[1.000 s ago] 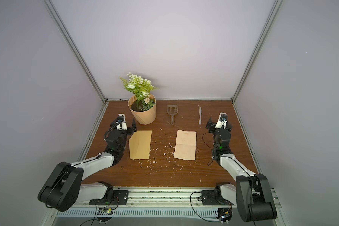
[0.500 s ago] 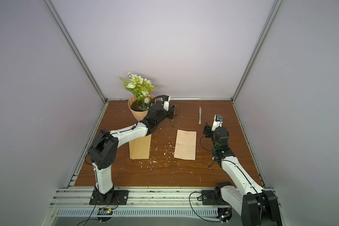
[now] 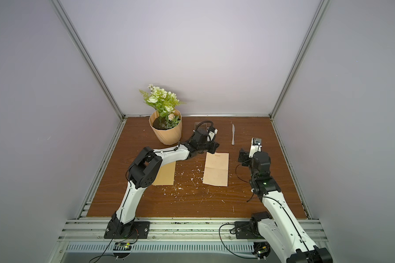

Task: Fold the letter paper in half and place it into the envelope
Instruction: Fold the letter paper at the center of the board.

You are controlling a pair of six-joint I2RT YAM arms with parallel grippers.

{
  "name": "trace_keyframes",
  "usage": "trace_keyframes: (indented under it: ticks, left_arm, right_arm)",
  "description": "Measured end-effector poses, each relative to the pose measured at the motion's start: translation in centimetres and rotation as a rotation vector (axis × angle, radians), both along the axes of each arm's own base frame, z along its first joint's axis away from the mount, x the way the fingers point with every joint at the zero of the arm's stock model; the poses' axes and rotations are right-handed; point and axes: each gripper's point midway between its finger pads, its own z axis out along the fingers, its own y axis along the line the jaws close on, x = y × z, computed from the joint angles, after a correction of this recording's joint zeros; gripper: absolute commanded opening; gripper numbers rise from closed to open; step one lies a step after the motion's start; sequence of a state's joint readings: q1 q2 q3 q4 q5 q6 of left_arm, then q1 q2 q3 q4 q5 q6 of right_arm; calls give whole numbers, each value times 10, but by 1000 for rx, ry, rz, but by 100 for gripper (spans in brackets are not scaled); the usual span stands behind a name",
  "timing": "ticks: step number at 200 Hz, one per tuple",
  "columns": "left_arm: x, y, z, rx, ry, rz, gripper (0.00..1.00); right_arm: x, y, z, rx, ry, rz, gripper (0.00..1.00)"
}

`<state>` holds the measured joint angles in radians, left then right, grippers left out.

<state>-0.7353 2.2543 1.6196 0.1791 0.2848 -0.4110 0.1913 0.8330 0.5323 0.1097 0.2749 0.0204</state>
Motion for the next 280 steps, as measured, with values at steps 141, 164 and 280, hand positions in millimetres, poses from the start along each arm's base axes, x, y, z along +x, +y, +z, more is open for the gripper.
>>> trace_keyframes:
  ticks: [141, 164, 280]
  left_arm:
    - [-43, 25, -63, 108, 133, -71, 0]
    - [-44, 25, -64, 116, 126, -83, 0]
    - [-46, 26, -64, 176, 99, -137, 0]
  right_arm:
    - [-9, 19, -22, -59, 99, 83, 87]
    - [-11, 26, -26, -87, 114, 115, 95]
    - [-70, 140, -93, -947, 189, 696, 99]
